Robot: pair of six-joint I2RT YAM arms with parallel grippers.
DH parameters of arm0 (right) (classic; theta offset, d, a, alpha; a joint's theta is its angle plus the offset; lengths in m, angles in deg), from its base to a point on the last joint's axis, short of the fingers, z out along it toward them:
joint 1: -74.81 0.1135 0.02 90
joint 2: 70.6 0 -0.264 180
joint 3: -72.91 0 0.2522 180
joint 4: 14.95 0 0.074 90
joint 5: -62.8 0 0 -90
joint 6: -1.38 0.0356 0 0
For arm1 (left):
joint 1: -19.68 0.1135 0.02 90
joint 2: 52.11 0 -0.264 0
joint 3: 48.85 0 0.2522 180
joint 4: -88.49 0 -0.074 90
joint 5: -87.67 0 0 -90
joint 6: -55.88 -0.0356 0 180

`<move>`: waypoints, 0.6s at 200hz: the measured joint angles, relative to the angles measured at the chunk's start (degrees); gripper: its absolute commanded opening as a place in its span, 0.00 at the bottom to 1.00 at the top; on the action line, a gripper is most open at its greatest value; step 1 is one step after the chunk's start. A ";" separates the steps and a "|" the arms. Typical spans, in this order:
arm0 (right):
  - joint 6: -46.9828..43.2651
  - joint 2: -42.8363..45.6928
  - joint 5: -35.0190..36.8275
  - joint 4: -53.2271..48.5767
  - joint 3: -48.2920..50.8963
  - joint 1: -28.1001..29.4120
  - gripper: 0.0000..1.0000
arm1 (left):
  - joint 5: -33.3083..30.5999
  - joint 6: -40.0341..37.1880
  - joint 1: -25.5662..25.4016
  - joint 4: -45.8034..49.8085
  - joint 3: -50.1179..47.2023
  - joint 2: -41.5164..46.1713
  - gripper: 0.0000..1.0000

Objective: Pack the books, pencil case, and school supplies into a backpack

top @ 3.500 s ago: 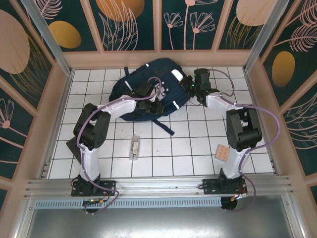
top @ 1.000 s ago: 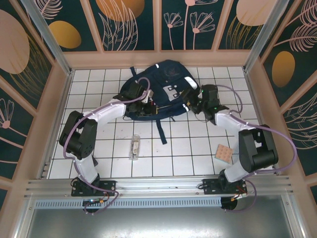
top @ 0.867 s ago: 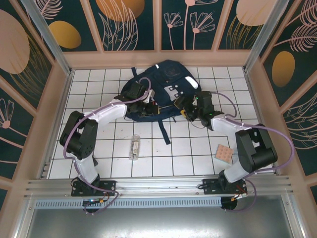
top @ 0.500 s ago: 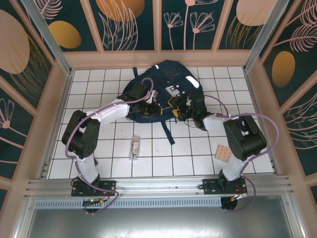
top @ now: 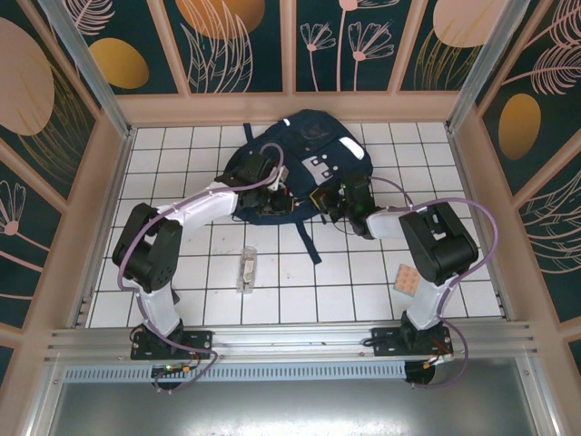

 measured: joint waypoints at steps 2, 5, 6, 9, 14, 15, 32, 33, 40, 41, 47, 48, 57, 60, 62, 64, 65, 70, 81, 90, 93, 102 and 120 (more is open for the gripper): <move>-0.09 0.00 0.07 0.00 0.00 0.02 0.00 | 0.04 0.00 -0.02 -0.04 0.00 0.00 0.00; -0.11 0.00 0.09 0.00 0.00 0.02 0.00 | 0.02 0.00 -0.02 -0.09 0.00 0.00 0.00; -0.11 0.00 0.11 0.00 0.02 0.02 0.00 | 0.02 0.00 -0.02 -0.11 0.00 0.00 0.00; -0.13 0.00 0.09 0.00 0.02 0.02 0.00 | 0.11 0.02 -0.02 -0.20 0.00 0.00 0.00; -0.11 0.00 0.09 0.00 0.02 0.07 0.00 | 0.20 0.04 -0.02 -0.37 0.00 -0.02 0.00; -0.13 0.00 0.11 0.02 0.02 0.04 0.00 | 0.26 0.04 -0.02 -0.39 0.00 -0.04 0.00; -0.11 0.00 0.11 0.04 0.02 0.11 0.00 | 1.09 0.31 -0.02 -1.05 0.42 -0.72 0.00; -0.11 0.00 0.11 0.02 0.02 0.13 0.00 | 1.18 0.33 -0.02 -1.07 0.48 -0.81 0.00; -0.13 0.00 0.17 0.02 0.02 0.17 0.00 | 1.42 0.44 -0.02 -1.36 0.79 -1.31 0.00; -0.11 0.00 0.17 0.04 0.02 0.17 0.00 | 1.42 0.44 -0.02 -1.36 0.81 -1.38 0.00; -0.11 0.00 0.37 0.02 0.02 0.20 0.00 | 1.55 0.44 -0.02 -1.44 0.98 -1.73 0.02; -0.13 0.00 0.44 0.02 0.02 0.24 0.00 | 1.55 0.44 -0.02 -1.46 0.98 -1.79 0.03; -0.13 0.00 0.79 0.02 0.02 0.24 0.00 | 1.57 0.44 -0.02 -1.44 1.05 -2.25 0.08; -0.13 0.00 0.85 0.02 0.02 0.26 0.00 | 1.57 0.39 -0.02 -1.46 1.05 -2.38 0.10; -0.13 0.00 0.96 0.02 0.02 0.28 0.00 | 1.55 0.42 -0.02 -1.44 1.05 -2.49 0.11; -0.13 0.00 0.98 0.02 0.02 0.28 0.00 | 1.55 0.42 -0.02 -1.46 1.05 -2.58 0.12; -0.13 0.00 0.98 0.02 0.02 0.28 0.00 | 1.55 0.39 -0.02 -1.46 1.05 -2.60 0.13; -0.15 0.00 1.03 0.02 0.02 0.28 0.00 | 1.51 0.33 -0.02 -1.44 1.05 -2.91 0.14; -0.24 0.00 1.05 0.02 0.02 0.33 0.00 | 1.22 0.00 -0.04 -1.36 1.05 -3.54 0.20; -0.31 0.00 1.03 0.04 0.02 0.33 0.00 | 1.18 0.04 -0.07 -1.31 1.05 -4.24 0.27; -0.31 0.00 1.03 0.04 0.02 0.33 0.00 | 1.18 0.09 -0.07 -1.31 1.05 -4.46 0.29; -0.33 -0.02 1.07 0.00 0.02 0.48 0.00 | 1.36 -0.15 -0.22 -1.33 1.05 -5.09 0.33; -0.35 -0.04 1.25 0.00 0.02 0.66 0.00 | 1.42 0.20 -0.48 -1.51 1.05 -5.46 0.38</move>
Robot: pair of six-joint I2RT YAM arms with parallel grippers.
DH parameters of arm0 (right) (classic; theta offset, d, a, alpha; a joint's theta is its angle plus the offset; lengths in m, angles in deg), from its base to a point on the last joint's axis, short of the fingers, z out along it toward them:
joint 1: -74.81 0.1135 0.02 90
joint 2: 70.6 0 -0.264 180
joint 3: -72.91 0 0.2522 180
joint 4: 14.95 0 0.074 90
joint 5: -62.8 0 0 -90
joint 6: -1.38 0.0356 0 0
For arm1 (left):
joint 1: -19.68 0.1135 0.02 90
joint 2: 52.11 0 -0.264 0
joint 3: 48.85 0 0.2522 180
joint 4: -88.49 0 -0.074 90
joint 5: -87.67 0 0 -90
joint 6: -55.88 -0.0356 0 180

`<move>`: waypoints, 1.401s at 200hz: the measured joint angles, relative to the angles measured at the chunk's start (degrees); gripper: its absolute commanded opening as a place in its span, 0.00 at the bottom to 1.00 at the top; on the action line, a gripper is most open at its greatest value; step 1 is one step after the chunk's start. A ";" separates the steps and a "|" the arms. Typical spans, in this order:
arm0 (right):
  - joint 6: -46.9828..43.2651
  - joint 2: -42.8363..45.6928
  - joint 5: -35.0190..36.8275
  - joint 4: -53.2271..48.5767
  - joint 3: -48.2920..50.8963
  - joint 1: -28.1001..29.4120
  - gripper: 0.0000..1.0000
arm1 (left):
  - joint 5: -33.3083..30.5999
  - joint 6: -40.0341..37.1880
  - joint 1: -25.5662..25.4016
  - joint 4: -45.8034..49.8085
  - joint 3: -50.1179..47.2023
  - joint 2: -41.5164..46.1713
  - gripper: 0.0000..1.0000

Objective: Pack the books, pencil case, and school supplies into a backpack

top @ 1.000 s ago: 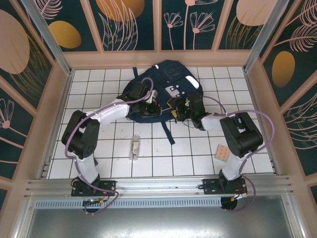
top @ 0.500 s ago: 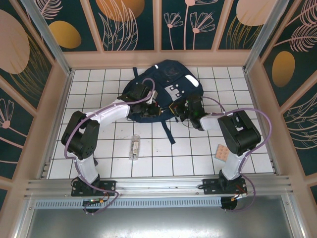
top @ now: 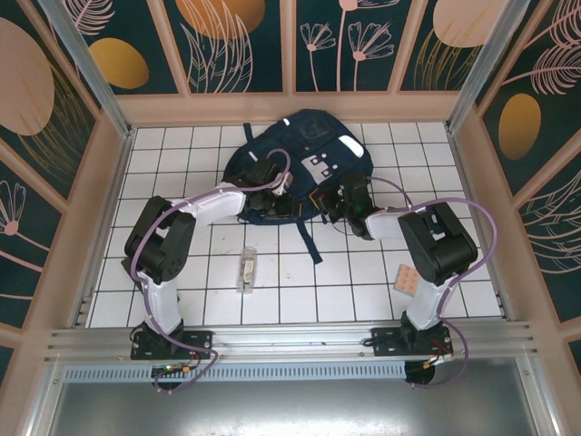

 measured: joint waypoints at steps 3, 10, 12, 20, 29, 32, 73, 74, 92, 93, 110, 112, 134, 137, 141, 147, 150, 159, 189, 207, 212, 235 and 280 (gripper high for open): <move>0.00 0.00 0.00 0.00 0.00 0.00 0.00 | 0.07 -0.07 -0.04 0.02 0.07 0.00 0.38; 0.00 0.00 0.07 0.00 0.00 0.00 0.00 | 0.13 0.04 -0.09 0.07 0.26 0.00 0.38; 0.00 0.00 0.07 0.00 0.00 0.00 0.00 | 0.15 0.04 -0.09 0.04 0.31 0.00 0.39; 0.00 0.00 0.15 0.00 0.00 0.00 0.00 | 0.13 0.04 -0.09 0.13 0.44 -0.02 0.38; 0.00 0.00 0.15 0.02 0.00 0.00 0.00 | 0.11 0.04 -0.09 0.31 0.61 -0.13 0.37; 0.02 0.00 0.15 0.02 0.00 0.00 0.00 | 0.09 0.02 -0.09 0.39 0.68 -0.20 0.36; 0.04 0.00 0.70 0.13 0.33 0.00 0.00 | -2.51 -0.44 -0.81 1.07 1.73 -2.64 0.27; 0.04 0.00 0.72 0.13 0.33 0.00 0.00 | -2.54 -0.44 -0.83 1.07 1.73 -2.71 0.27; 0.04 -0.09 1.22 0.09 0.35 0.11 0.00 | -3.37 -0.44 -0.98 0.50 1.84 -3.87 0.19; 0.04 -0.09 1.27 0.09 0.35 0.11 0.00 | -3.37 -0.44 -0.98 0.48 1.84 -3.91 0.19; 0.04 -0.09 1.68 0.07 0.35 0.11 0.00 | -3.54 -0.39 -1.01 0.00 1.92 -4.46 0.12; 0.04 -0.09 1.70 0.07 0.35 0.11 0.00 | -3.52 -0.44 -1.03 0.00 1.95 -4.52 0.11; 0.04 -0.09 1.92 0.11 0.42 0.17 0.00 | -3.43 -1.09 -1.33 -0.39 2.36 -5.55 0.00; 0.04 -0.09 1.99 0.13 0.48 0.17 0.00 | -3.45 -0.90 -1.38 -0.42 2.45 -5.73 0.00; 0.04 -0.09 2.12 0.15 0.57 0.17 0.00 | -3.41 -1.05 -1.42 -0.44 2.54 -5.95 0.00; 0.04 -0.09 2.38 0.24 0.76 0.17 0.00 | -3.30 -1.27 -1.44 -0.50 2.62 -6.10 0.00; 0.04 -0.09 2.47 0.26 0.83 0.17 0.00 | -3.28 -1.29 -1.46 -0.55 2.64 -6.14 0.00; 0.04 -0.09 2.71 0.44 0.98 0.17 0.00 | -3.30 -1.33 -1.49 -0.55 2.64 -6.14 0.00; 0.00 -0.09 2.82 0.66 1.09 0.20 0.00 | -3.76 -2.03 -1.57 -0.28 2.62 -5.88 0.00; -0.46 -0.07 2.78 0.66 1.09 0.09 0.00 | -4.96 -3.28 -1.79 0.37 2.62 -5.29 0.00; -0.72 0.00 2.75 0.61 1.09 0.09 0.00 | -5.46 -3.69 -1.81 0.70 2.62 -5.03 0.00; -2.05 1.05 2.75 -0.28 1.09 0.11 0.00 | -7.06 -6.12 -1.84 2.27 2.62 -3.76 0.00; -5.60 5.05 2.93 -4.79 1.42 0.11 0.00 | -7.58 -10.62 -1.73 5.35 2.75 -1.42 0.00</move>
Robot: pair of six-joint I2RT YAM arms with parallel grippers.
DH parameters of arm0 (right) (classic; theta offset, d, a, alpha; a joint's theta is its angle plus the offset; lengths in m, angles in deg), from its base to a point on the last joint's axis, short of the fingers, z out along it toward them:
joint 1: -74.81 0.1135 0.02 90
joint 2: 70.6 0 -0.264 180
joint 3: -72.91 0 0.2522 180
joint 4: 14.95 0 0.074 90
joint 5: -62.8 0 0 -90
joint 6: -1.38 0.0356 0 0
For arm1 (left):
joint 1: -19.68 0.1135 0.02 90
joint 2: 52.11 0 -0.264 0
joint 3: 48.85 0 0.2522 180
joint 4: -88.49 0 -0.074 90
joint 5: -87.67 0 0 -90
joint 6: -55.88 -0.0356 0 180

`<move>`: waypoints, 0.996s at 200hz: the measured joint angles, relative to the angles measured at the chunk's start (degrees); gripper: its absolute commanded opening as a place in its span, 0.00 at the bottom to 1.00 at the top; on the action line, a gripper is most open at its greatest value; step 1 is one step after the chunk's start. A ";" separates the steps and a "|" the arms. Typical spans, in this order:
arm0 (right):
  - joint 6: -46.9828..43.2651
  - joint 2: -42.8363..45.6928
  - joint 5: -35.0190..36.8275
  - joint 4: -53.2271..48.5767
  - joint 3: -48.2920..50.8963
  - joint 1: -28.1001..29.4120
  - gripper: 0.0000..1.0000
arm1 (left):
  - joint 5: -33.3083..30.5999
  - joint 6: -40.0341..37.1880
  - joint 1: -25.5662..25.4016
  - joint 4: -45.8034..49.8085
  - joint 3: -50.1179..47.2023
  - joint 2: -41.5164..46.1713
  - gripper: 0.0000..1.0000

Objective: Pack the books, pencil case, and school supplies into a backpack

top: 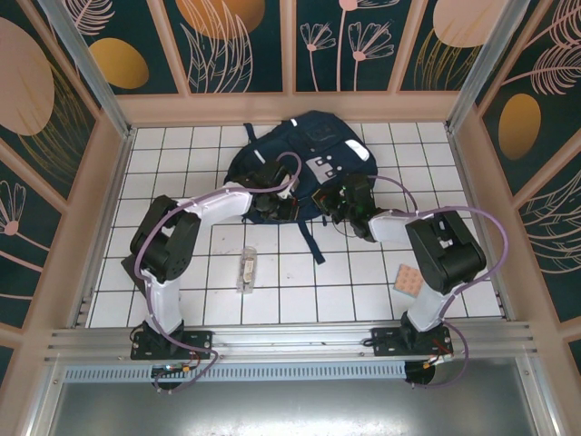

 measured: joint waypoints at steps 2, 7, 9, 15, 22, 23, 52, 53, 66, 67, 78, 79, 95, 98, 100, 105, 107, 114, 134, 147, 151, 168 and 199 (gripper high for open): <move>-0.04 0.11 0.00 -0.17 0.02 0.00 0.00 | 0.00 -0.17 0.04 0.33 0.04 0.09 0.00; -0.42 0.37 0.00 -0.52 0.02 0.00 0.00 | 0.07 -0.61 0.13 0.81 0.17 0.28 0.00; -0.46 0.44 0.00 -0.68 0.02 0.00 0.00 | 0.15 -0.85 0.22 1.03 0.26 0.33 0.00; -0.74 0.57 -0.02 -0.90 0.02 -0.02 0.00 | 0.26 -1.31 0.35 1.75 0.55 0.44 0.00; -1.16 0.61 0.00 -1.05 0.02 -0.02 0.00 | 0.28 -1.75 0.57 2.71 0.83 0.50 0.00; -1.18 0.61 0.00 -1.05 0.02 -0.02 0.00 | 0.26 -1.81 0.59 2.86 0.85 0.50 0.00; -2.32 0.61 0.07 -1.49 0.04 -0.35 0.00 | 0.55 -3.23 2.25 8.28 1.38 0.50 0.00; -2.36 0.61 0.07 -1.51 0.04 -0.37 0.00 | 0.55 -3.28 2.29 8.48 1.42 0.50 0.00; -3.30 0.61 0.28 -1.64 0.04 -0.42 0.00 | 0.13 -3.74 2.99 11.52 2.45 0.50 0.00; -3.39 0.61 0.35 -1.66 0.02 -0.42 0.00 | 0.11 -3.78 3.04 11.69 2.51 0.50 0.00; -4.26 0.61 0.83 -1.90 0.02 -0.42 0.00 | -0.96 -4.22 3.41 14.16 3.63 0.48 0.00; -4.39 0.61 0.94 -1.90 0.02 -0.39 0.00 | -1.09 -4.26 3.43 14.34 3.72 0.48 0.00; -5.31 0.70 2.14 -2.08 0.02 -0.42 0.00 | -4.17 -4.81 3.87 17.33 4.85 0.48 0.00; -5.55 0.72 2.40 -2.23 0.02 -0.46 0.00 | -4.79 -4.83 4.15 17.73 4.94 0.48 0.00; -5.66 0.76 2.56 -2.34 0.02 -0.50 0.00 | -5.05 -4.87 4.26 17.86 4.96 0.48 0.00; -5.99 0.81 2.86 -2.62 0.02 -0.57 0.00 | -6.03 -5.09 4.90 18.27 5.03 0.48 0.00; -6.05 0.85 2.95 -2.75 0.02 -0.59 0.00 | -6.29 -5.09 5.16 18.38 5.05 0.48 0.00; -6.34 0.90 3.02 -3.04 0.00 -0.66 0.00 | -7.02 -5.31 6.14 18.67 5.07 0.48 0.00; -7.26 0.92 2.95 -3.41 -0.15 -0.66 0.00 | -8.59 -6.21 8.70 18.75 5.29 0.48 0.00; -7.61 0.98 2.84 -3.56 -0.22 -0.66 0.00 | -8.90 -6.40 9.84 18.53 5.44 0.50 0.00; -7.76 1.01 2.82 -3.63 -0.26 -0.68 0.00 | -8.85 -6.54 10.08 18.45 5.44 0.50 0.00; -8.22 1.03 2.58 -3.98 -0.66 -0.85 0.00 | -7.61 -6.69 10.54 18.08 5.38 0.50 0.00; -10.03 0.83 0.79 -5.53 -2.12 -3.13 0.00 | -3.85 -6.71 9.79 16.06 3.34 1.57 0.00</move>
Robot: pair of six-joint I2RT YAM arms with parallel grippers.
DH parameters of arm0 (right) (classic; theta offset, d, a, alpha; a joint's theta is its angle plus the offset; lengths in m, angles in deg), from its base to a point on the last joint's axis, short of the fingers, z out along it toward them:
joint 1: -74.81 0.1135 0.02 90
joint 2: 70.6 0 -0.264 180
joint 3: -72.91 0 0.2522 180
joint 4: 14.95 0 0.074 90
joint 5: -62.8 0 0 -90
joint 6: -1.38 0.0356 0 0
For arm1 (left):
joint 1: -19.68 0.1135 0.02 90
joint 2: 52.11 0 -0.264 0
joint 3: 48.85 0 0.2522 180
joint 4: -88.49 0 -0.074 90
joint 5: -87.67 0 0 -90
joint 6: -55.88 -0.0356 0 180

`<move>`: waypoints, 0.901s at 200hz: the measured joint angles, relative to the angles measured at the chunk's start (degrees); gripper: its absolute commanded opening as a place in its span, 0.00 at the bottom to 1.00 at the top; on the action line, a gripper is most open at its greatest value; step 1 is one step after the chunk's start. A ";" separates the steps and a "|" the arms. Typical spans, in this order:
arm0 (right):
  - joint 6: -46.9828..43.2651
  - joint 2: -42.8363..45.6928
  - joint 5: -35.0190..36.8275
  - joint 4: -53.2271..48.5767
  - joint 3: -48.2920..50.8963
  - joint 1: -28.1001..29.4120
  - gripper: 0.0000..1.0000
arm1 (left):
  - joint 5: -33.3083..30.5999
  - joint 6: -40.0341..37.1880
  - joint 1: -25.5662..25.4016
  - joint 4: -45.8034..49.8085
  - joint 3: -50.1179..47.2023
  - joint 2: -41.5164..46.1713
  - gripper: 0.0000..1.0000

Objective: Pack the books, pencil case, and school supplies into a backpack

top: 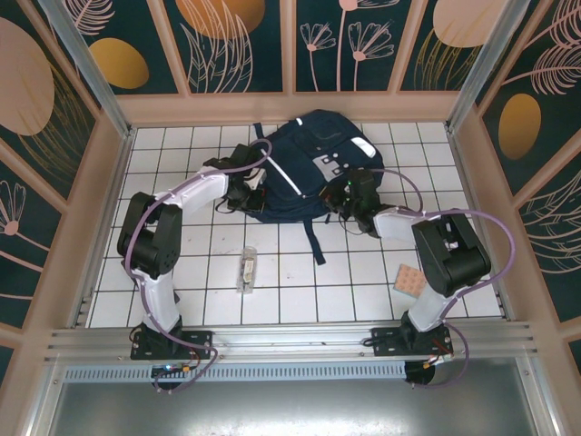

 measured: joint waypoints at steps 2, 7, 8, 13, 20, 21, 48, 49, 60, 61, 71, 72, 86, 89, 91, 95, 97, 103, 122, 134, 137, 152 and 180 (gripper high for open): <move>-0.13 -0.11 -0.20 -0.17 -0.20 -0.24 0.00 | 0.11 -0.02 -0.15 -0.07 -0.11 0.09 0.00; -0.52 -0.39 -0.52 -0.61 -0.76 -0.81 0.00 | 0.57 0.04 -0.74 -0.37 -0.42 0.35 0.00; -0.52 -0.44 -0.61 -0.72 -0.85 -0.90 0.00 | 0.63 0.04 -0.85 -0.39 -0.46 0.37 0.00; -0.90 -0.81 -0.81 -1.20 -1.57 -1.49 0.00 | 0.98 0.20 -1.53 -0.66 -0.72 0.59 0.00; -1.42 -1.55 -1.11 -2.16 -2.80 -2.45 0.00 | 1.75 0.50 -2.56 -0.96 -0.92 0.74 0.00; -1.46 -1.64 -1.16 -2.29 -2.91 -2.54 0.00 | 1.81 0.52 -2.67 -1.01 -0.94 0.74 0.00; -3.41 -4.92 -1.49 -5.20 -7.65 -5.44 0.18 | 5.29 3.04 -6.10 -3.37 -1.64 0.90 0.00; -3.56 -5.05 -1.49 -5.40 -7.87 -5.55 0.20 | 5.38 3.10 -6.19 -3.43 -1.64 0.90 0.00; -3.91 -5.95 -1.16 -6.25 -9.42 -6.25 0.33 | 7.21 4.22 -7.04 -4.07 -1.68 0.90 0.00; -4.02 -5.97 -1.14 -6.32 -9.51 -6.32 0.34 | 7.48 4.48 -7.15 -4.15 -1.66 0.90 0.00; -5.11 -6.19 -0.83 -6.56 -10.49 -6.99 0.43 | 9.01 5.44 -7.72 -4.52 -1.62 0.90 0.00; -4.70 -6.19 -0.74 -6.56 -10.60 -7.10 0.44 | 9.16 5.55 -7.76 -4.57 -1.62 0.90 0.00; -5.27 -6.05 -0.26 -6.82 -11.45 -7.98 0.51 | 11.15 7.23 -8.17 -5.07 -1.36 0.81 0.00; -5.55 -5.95 -0.17 -6.93 -11.54 -8.15 0.52 | 11.56 7.67 -8.22 -5.09 -1.16 0.68 0.00; -5.66 -5.90 -0.15 -7.02 -11.54 -8.24 0.52 | 11.87 7.82 -8.26 -5.09 -0.96 0.61 0.00; -5.70 -5.62 0.13 -7.37 -11.54 -8.39 0.53 | 12.35 8.37 -8.33 -5.09 -0.52 0.35 0.00; -5.97 -5.49 0.11 -7.61 -11.54 -8.48 0.54 | 12.66 8.50 -8.33 -5.11 -0.22 0.20 0.00; -6.21 -4.87 0.50 -8.50 -11.50 -8.68 0.55 | 13.35 9.22 -8.33 -5.22 0.72 -0.42 0.00; -6.82 -1.11 1.36 -10.99 -10.23 -9.03 0.56 | 15.47 11.26 -8.33 -6.14 3.54 -2.69 0.00; -7.19 2.71 1.70 -12.83 -8.61 -9.03 0.57 | 16.79 12.44 -8.35 -7.19 4.74 -4.02 0.00; -7.37 3.67 1.81 -13.18 -8.15 -9.03 0.57 | 17.14 12.79 -8.37 -7.58 4.94 -4.28 0.00; -7.80 9.03 1.49 -15.08 -5.73 -9.03 0.57 | 18.60 14.23 -8.50 -9.62 5.55 -5.35 0.00; -6.56 15.21 -1.38 -15.63 -1.07 -8.11 0.56 | 19.45 15.91 -9.25 -11.21 6.23 -5.86 0.00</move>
